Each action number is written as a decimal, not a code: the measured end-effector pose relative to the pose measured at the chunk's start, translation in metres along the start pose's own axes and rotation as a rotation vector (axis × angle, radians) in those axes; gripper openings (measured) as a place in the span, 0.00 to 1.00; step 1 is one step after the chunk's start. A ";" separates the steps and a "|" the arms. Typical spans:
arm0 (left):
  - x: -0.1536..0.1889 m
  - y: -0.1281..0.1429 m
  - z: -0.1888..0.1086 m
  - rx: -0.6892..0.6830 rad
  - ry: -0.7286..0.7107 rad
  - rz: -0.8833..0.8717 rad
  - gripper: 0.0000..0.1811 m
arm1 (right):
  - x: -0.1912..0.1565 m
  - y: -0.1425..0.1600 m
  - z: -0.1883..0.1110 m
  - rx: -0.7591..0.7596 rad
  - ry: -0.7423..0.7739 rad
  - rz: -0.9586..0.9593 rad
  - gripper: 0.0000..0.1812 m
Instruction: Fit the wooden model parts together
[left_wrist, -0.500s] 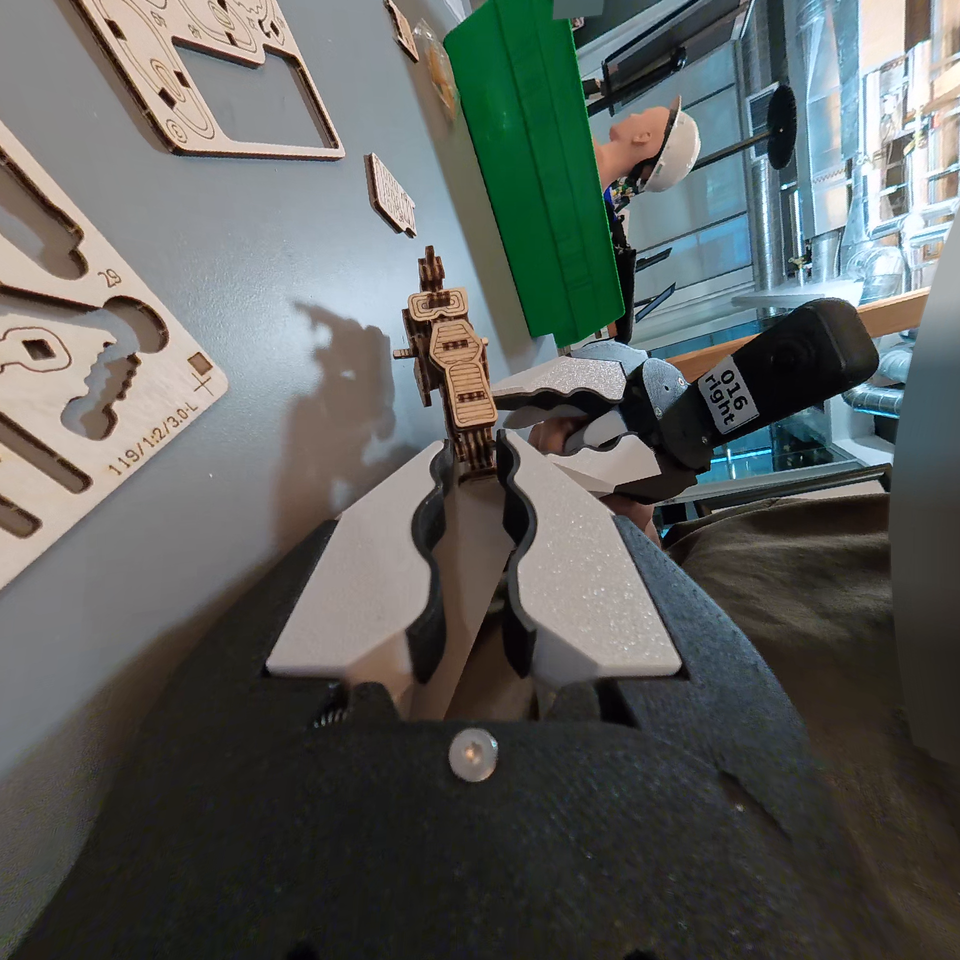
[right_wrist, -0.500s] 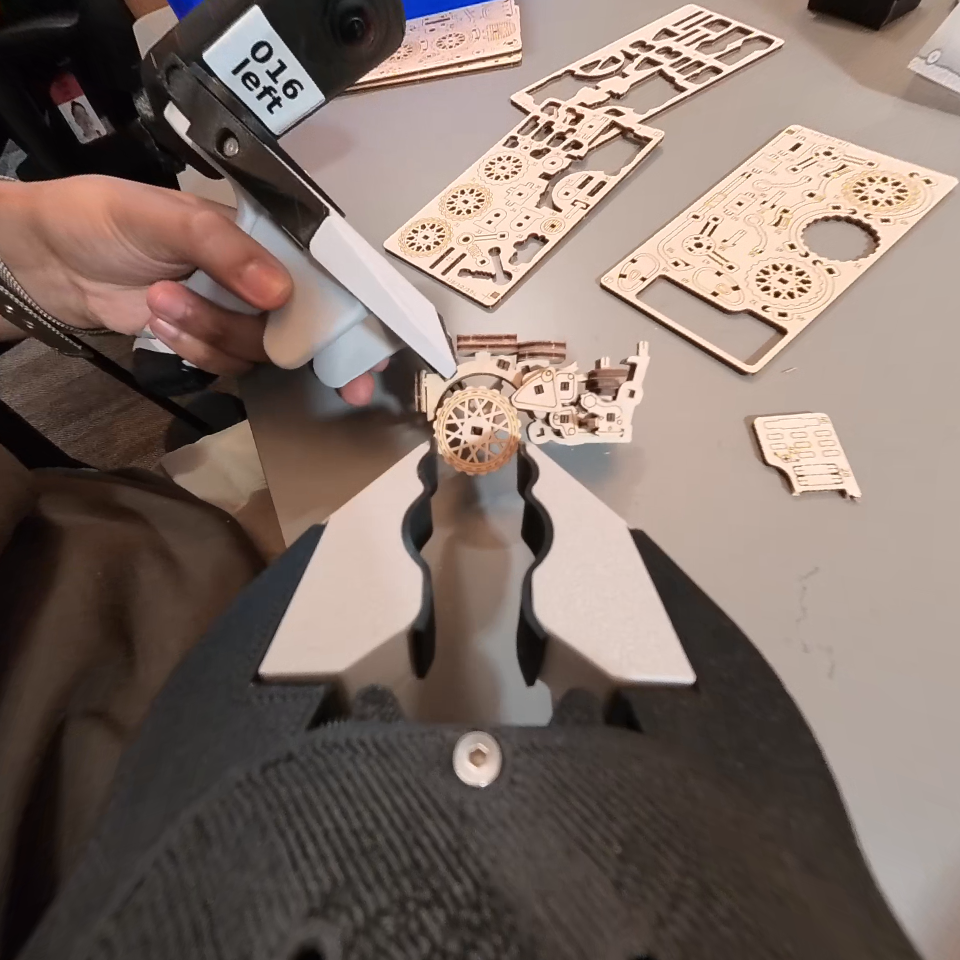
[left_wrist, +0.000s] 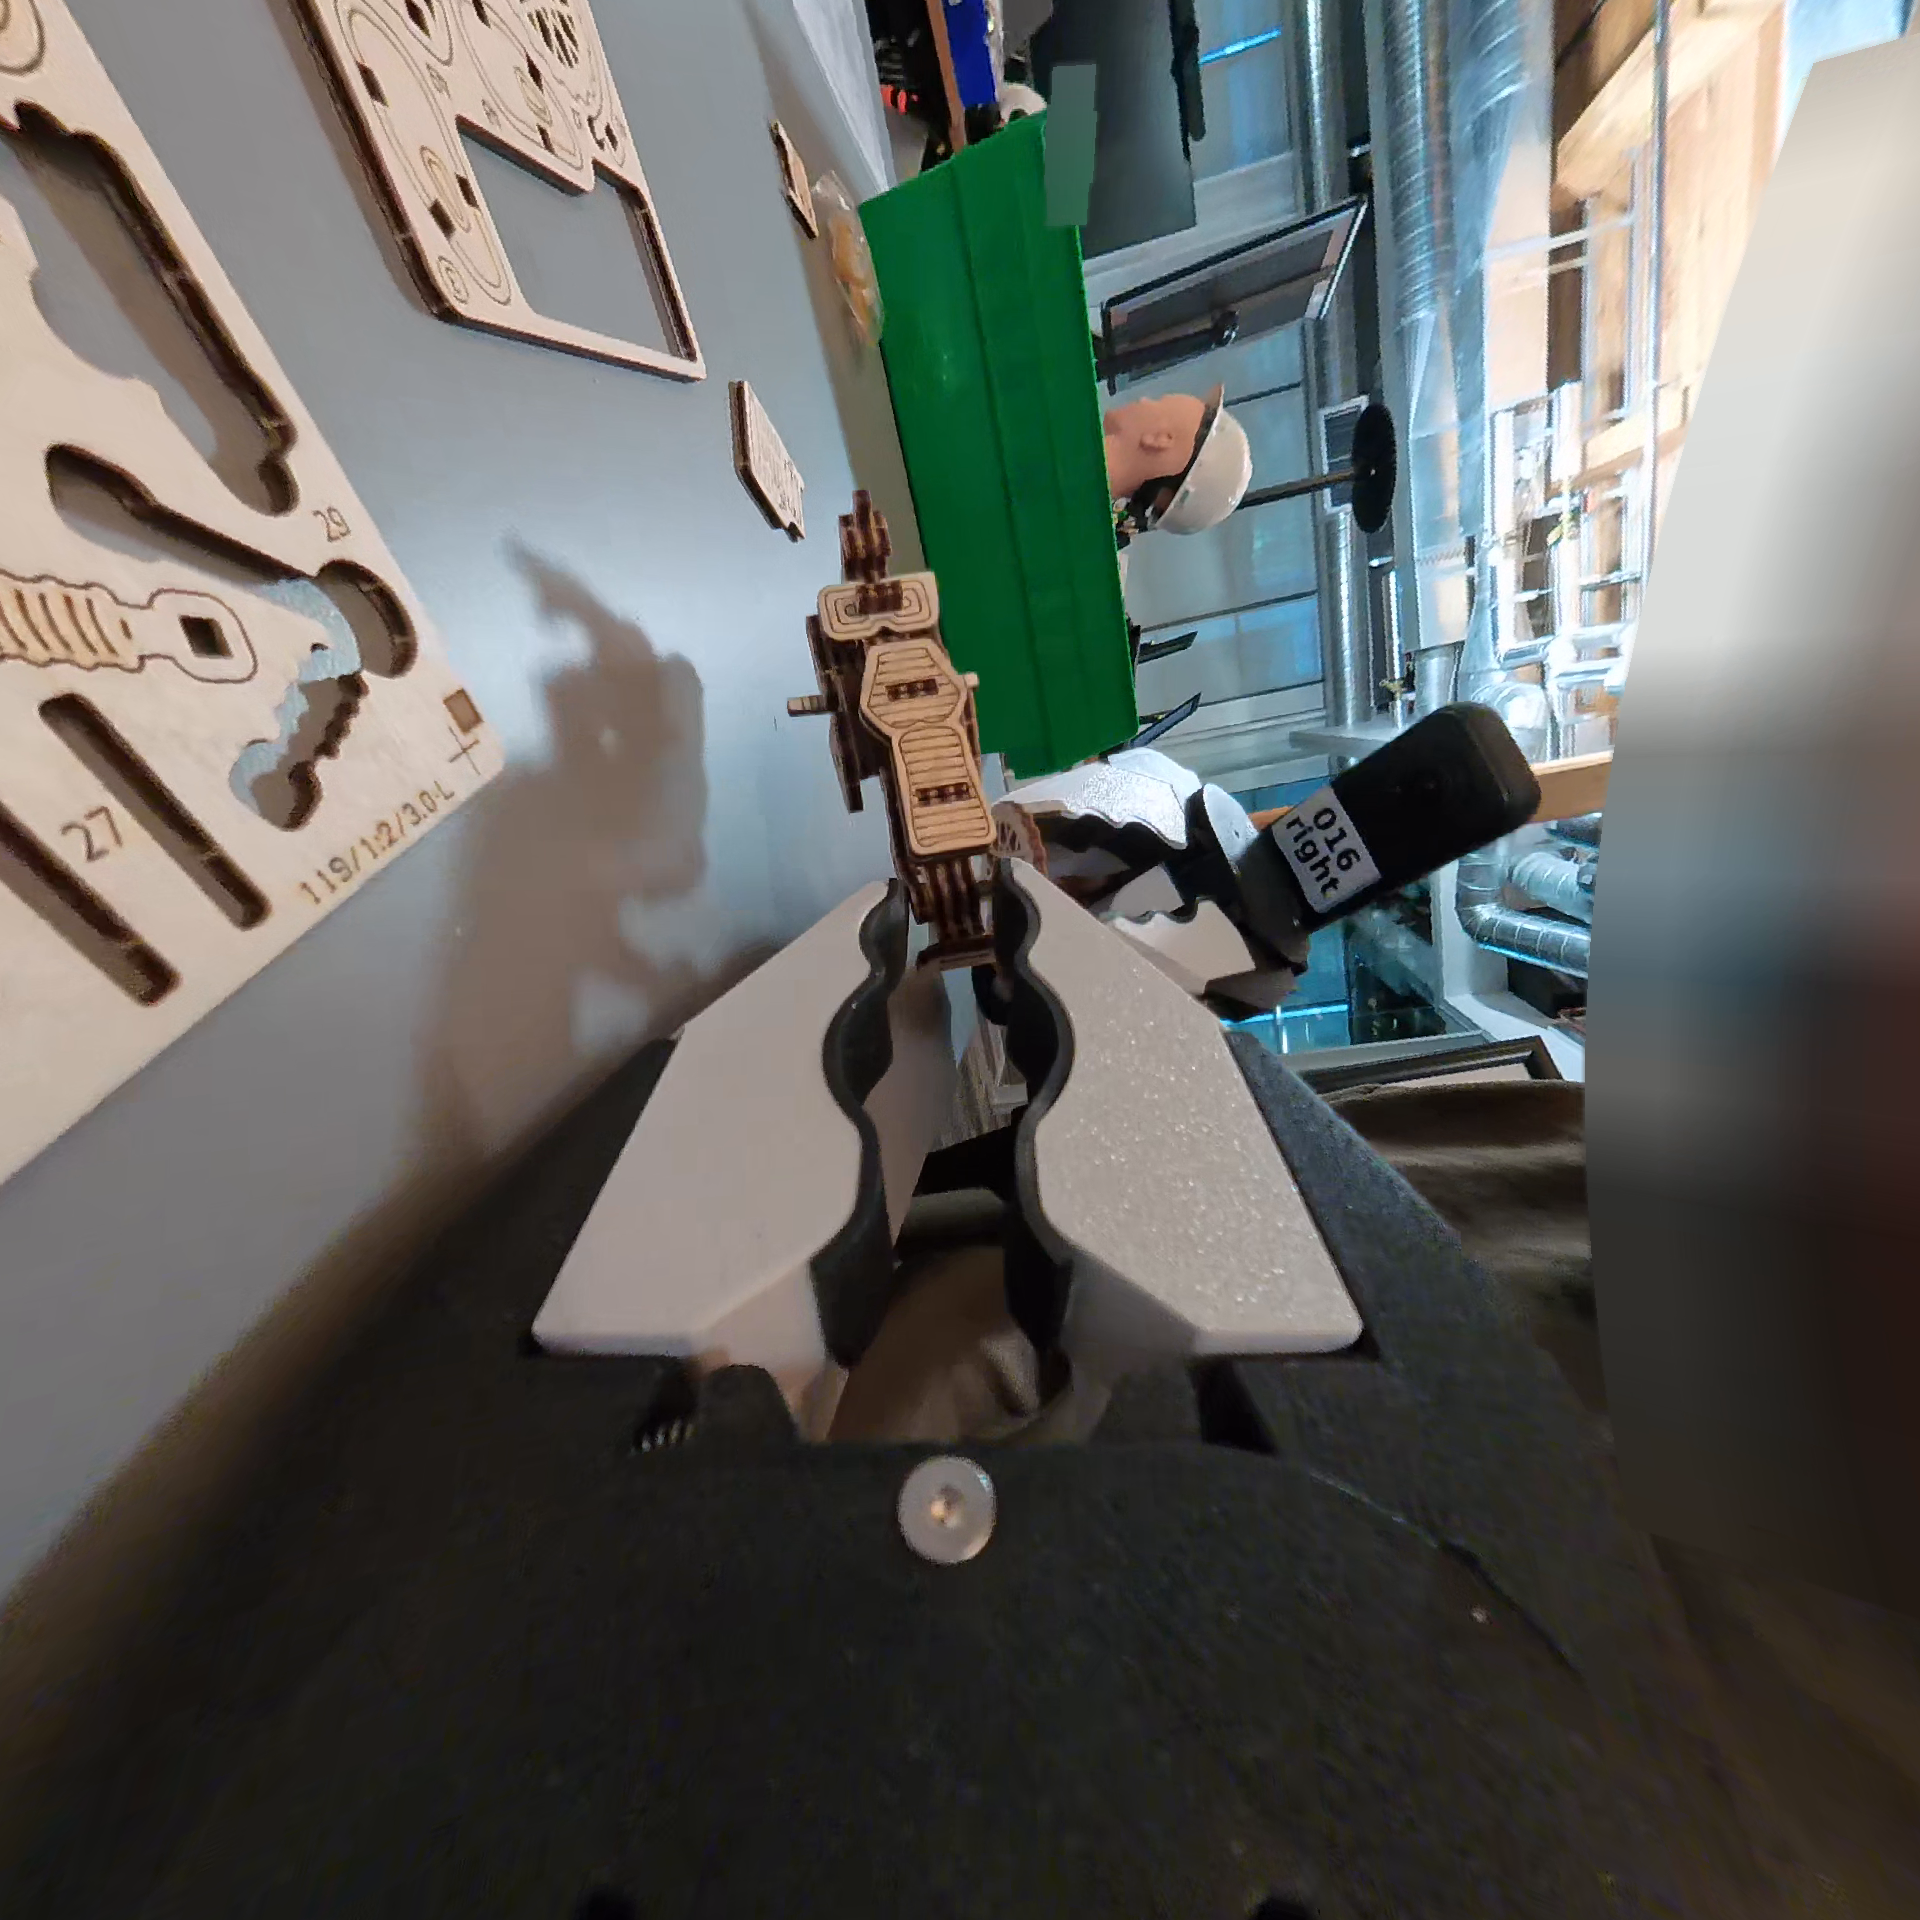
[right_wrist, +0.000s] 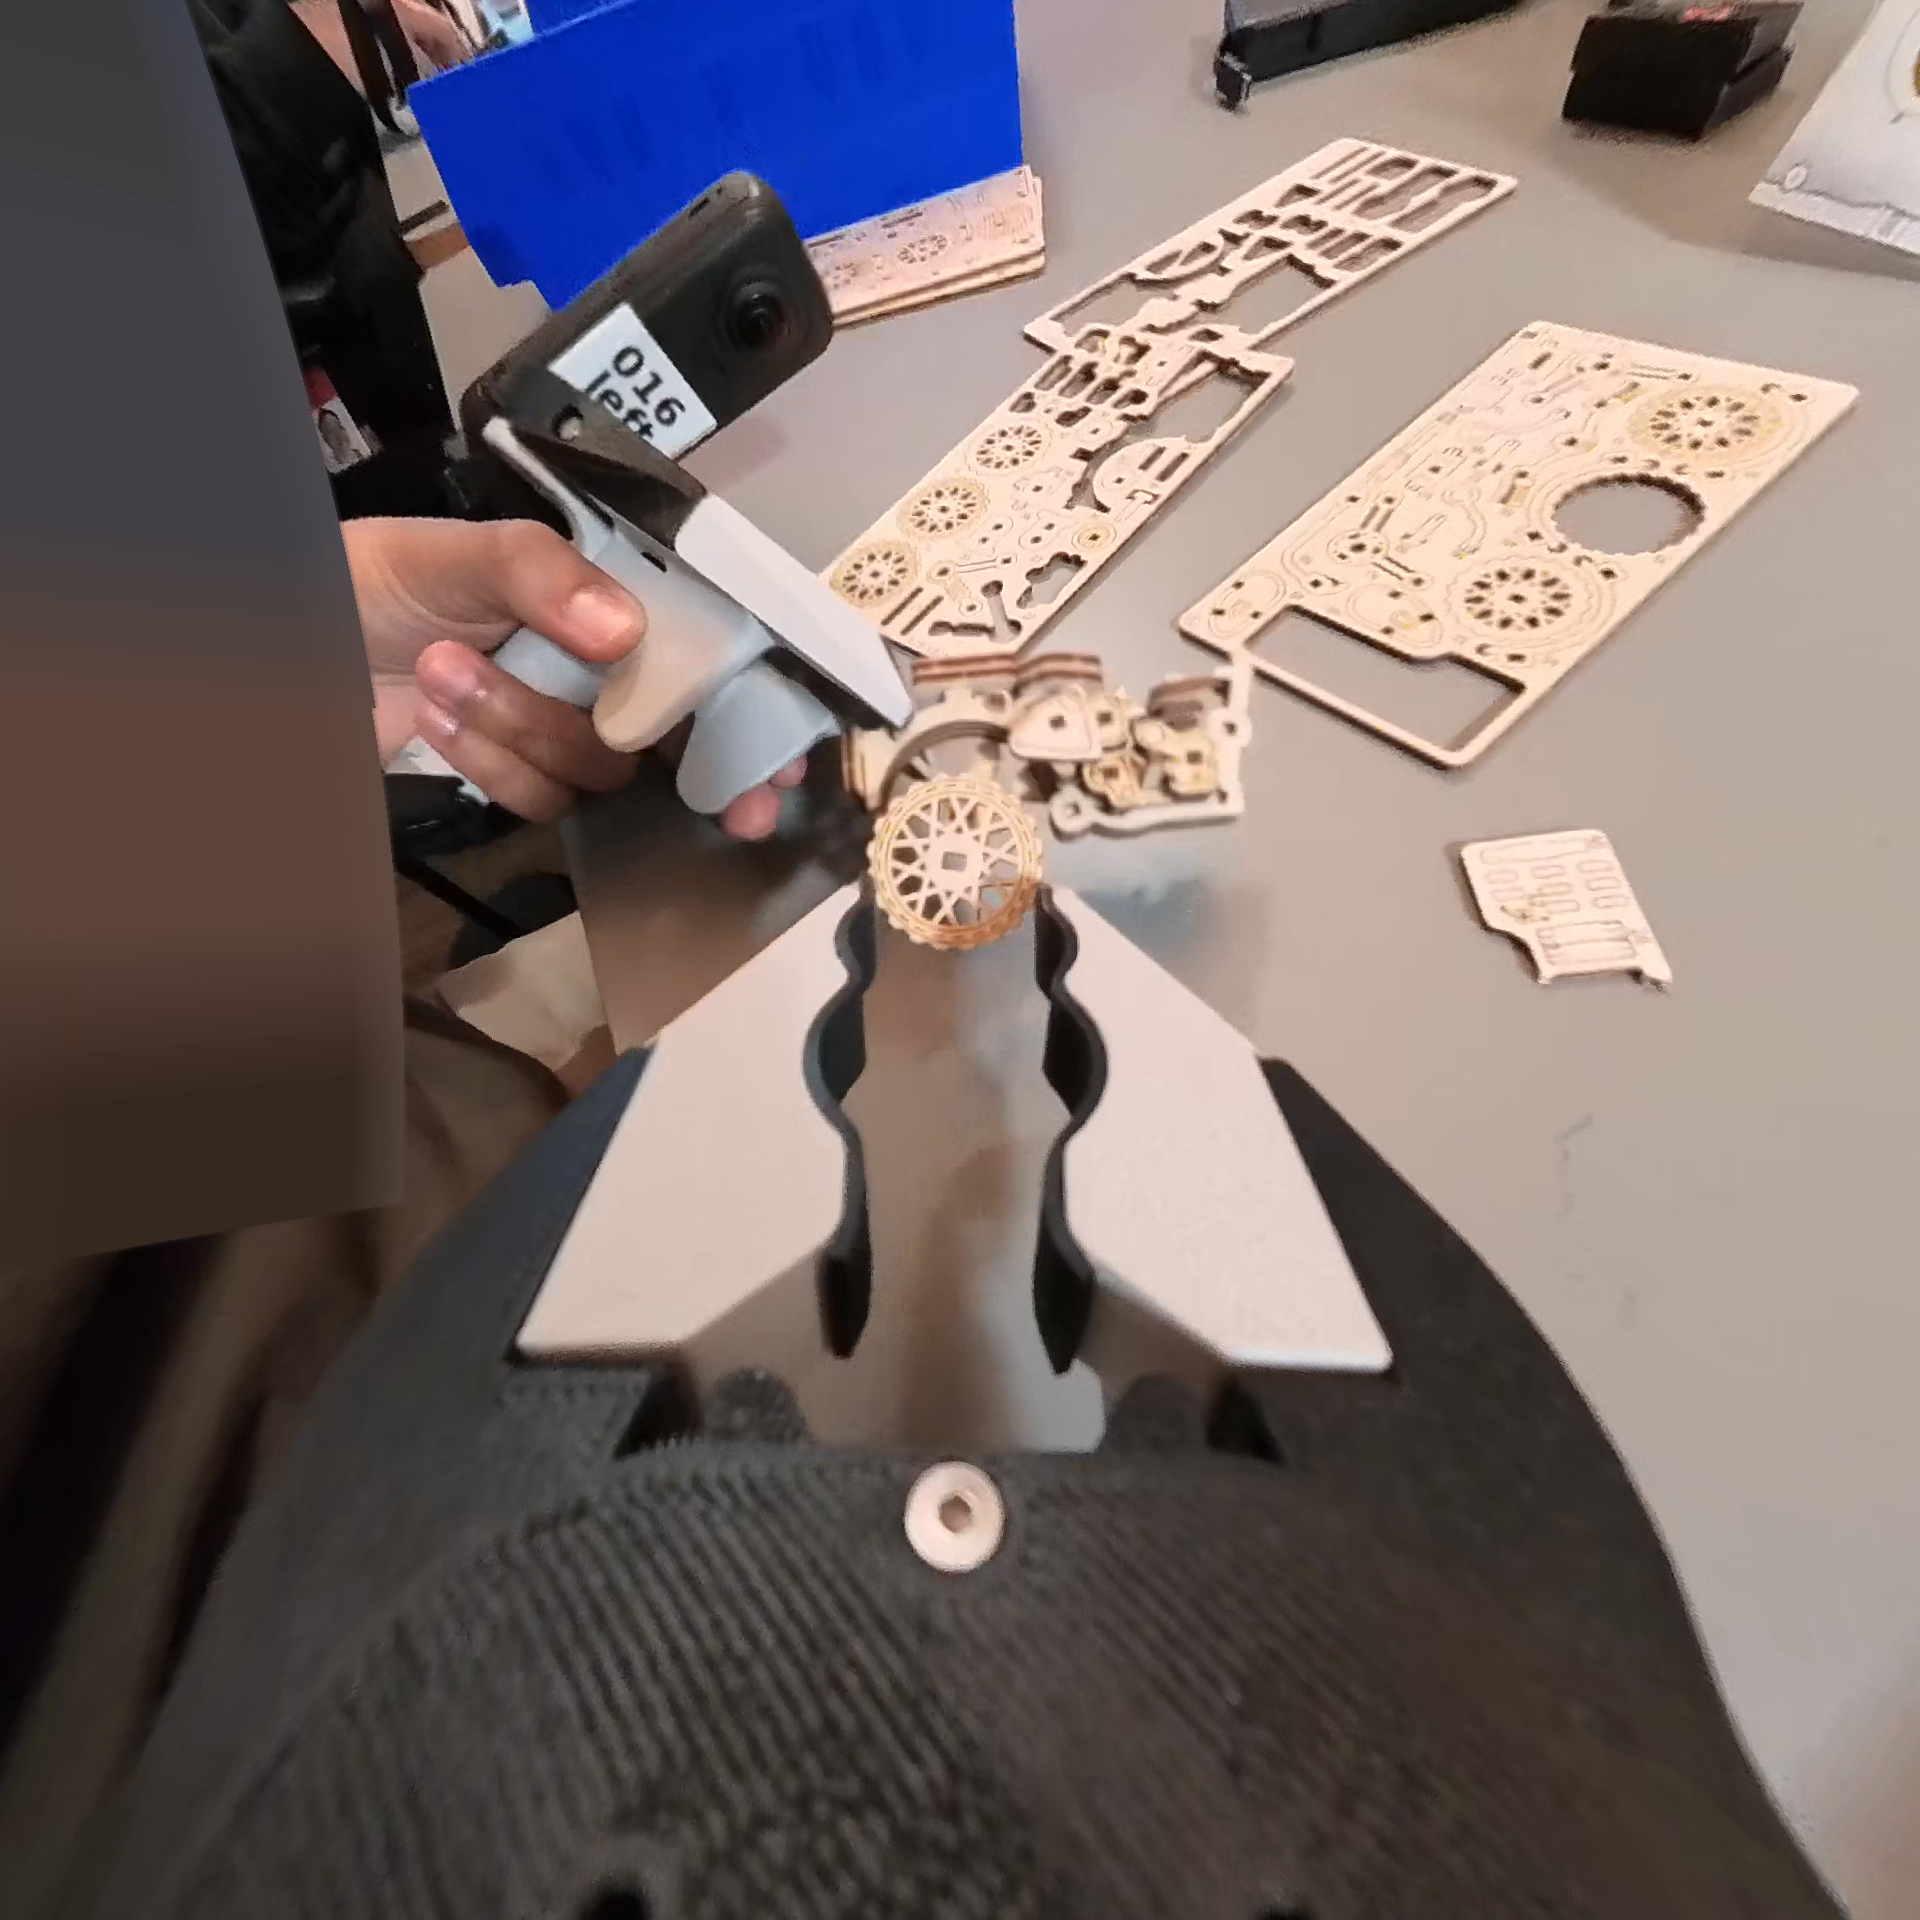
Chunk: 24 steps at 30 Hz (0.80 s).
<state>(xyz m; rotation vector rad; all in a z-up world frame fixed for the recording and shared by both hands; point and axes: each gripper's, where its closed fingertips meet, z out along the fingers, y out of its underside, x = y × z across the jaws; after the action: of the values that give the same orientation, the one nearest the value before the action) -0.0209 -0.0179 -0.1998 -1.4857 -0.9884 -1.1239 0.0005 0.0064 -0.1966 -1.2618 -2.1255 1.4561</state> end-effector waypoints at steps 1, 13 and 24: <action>0.000 -0.001 0.000 0.003 0.001 0.000 0.08 | 0.004 0.001 -0.005 -0.005 0.001 0.016 0.16; 0.018 0.001 0.001 0.001 0.036 0.218 0.08 | 0.052 0.052 -0.025 -0.289 0.234 0.024 0.18; 0.049 0.000 -0.001 0.063 0.215 0.215 0.08 | -0.018 -0.025 -0.019 0.189 -0.135 0.175 0.17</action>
<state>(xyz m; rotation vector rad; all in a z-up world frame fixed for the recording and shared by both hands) -0.0091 -0.0167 -0.1519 -1.3531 -0.6923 -1.0606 0.0106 0.0008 -0.1620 -1.3394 -1.9411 1.8158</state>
